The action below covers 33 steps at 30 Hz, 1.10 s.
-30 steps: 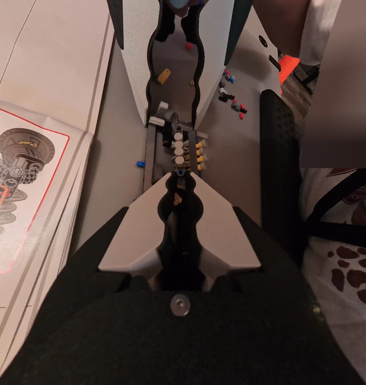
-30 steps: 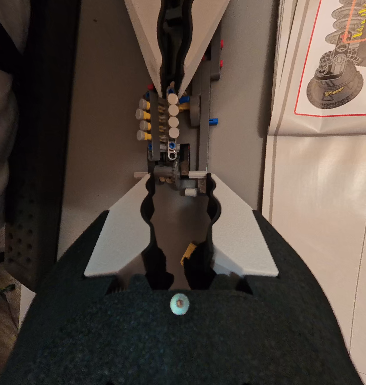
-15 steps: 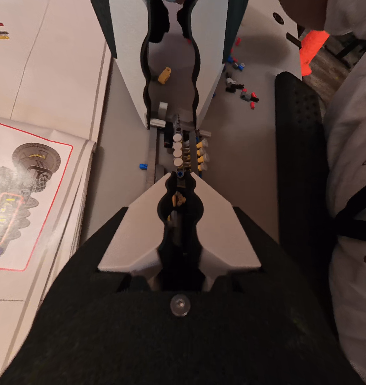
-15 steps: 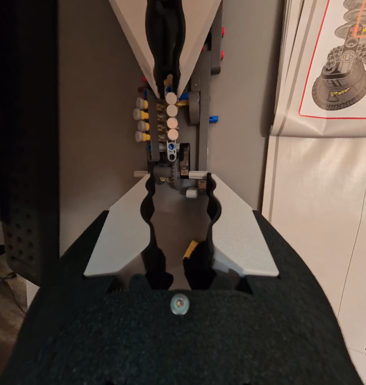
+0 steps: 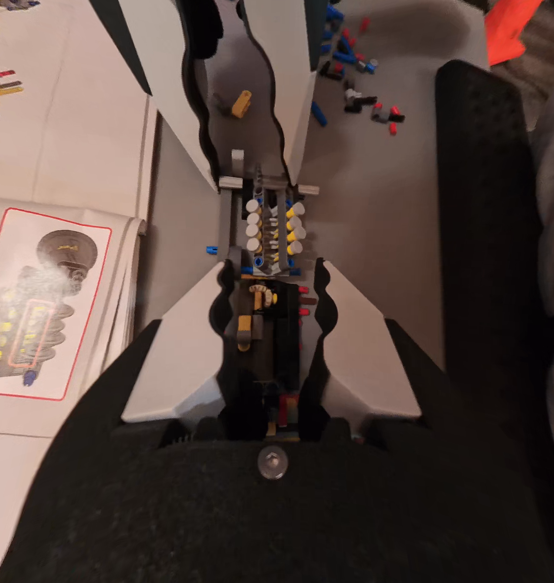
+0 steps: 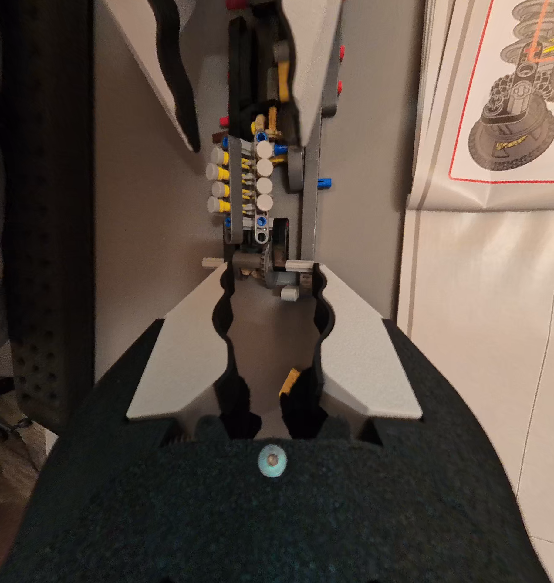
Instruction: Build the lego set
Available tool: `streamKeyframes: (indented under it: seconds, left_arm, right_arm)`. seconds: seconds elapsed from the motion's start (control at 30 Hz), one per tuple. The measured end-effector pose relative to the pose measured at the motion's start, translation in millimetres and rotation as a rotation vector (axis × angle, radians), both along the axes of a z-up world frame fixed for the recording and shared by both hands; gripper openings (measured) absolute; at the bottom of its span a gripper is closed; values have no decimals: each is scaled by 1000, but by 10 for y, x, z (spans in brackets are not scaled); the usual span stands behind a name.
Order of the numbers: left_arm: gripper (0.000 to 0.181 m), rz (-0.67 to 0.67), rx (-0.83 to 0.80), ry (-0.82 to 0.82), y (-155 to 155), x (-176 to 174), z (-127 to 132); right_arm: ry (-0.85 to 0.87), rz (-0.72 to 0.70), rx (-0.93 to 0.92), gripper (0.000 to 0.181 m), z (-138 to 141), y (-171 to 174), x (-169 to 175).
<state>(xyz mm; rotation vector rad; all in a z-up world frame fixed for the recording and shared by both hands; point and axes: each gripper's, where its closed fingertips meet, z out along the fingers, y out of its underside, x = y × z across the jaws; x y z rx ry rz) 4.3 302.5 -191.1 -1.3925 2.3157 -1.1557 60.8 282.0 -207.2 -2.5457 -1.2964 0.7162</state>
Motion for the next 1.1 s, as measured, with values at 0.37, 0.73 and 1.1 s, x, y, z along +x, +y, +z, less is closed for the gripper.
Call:
streamKeyframes:
  seconds: [0.37, 0.73, 1.1]
  left_arm:
    - [56, 18, 164, 12, 65, 53, -168]
    - [38, 23, 166, -88, 32, 98, -67]
    - [51, 33, 116, -24, 38, 39, -87]
  right_arm:
    - [11, -19, 8, 50, 0, 9, -12]
    - [70, -63, 61, 50, -1, 9, -17]
    - [48, -39, 33, 49, 1, 8, -16]
